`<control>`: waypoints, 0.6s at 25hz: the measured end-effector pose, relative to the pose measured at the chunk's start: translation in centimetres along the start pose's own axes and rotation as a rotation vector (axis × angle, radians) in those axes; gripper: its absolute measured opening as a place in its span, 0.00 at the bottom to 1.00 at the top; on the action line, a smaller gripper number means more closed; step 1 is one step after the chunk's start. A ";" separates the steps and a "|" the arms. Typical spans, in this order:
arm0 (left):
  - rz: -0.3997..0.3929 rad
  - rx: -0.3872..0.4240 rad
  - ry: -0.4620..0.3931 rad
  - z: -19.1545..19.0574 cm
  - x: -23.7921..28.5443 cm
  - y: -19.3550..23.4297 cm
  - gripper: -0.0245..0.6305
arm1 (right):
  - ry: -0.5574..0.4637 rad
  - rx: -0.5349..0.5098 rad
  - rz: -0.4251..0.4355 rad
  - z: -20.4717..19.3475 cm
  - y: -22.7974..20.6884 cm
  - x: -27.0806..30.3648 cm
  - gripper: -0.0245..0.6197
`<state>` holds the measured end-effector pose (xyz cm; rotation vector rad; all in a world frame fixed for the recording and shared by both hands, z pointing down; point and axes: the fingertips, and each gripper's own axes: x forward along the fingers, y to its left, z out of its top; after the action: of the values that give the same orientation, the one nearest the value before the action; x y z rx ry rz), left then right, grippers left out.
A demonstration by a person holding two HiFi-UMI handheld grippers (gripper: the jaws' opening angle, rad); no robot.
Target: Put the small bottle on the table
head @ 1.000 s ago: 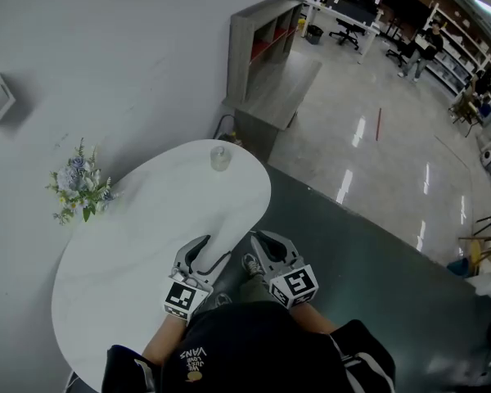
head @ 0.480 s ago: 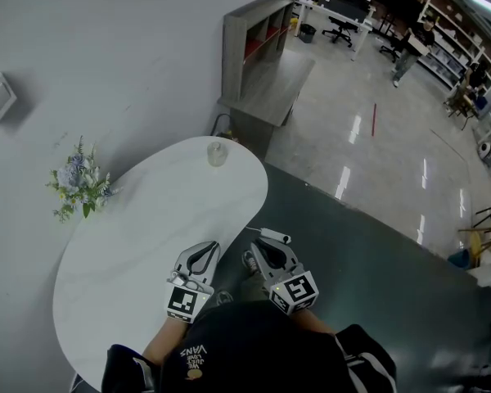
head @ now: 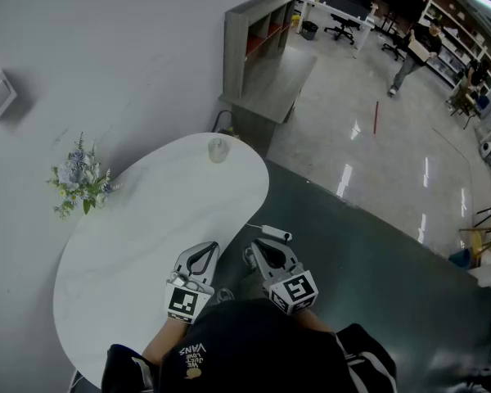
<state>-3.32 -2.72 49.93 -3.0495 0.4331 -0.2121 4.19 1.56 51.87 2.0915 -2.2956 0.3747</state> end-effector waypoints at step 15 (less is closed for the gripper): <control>0.015 -0.029 0.014 -0.4 1.0 0.7 0.07 | 0.014 -0.009 0.022 0.4 -0.9 1.4 0.10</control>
<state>-2.62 -3.69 50.36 -3.0734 0.4642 -0.2281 5.02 0.06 51.88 2.0546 -2.3105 0.3772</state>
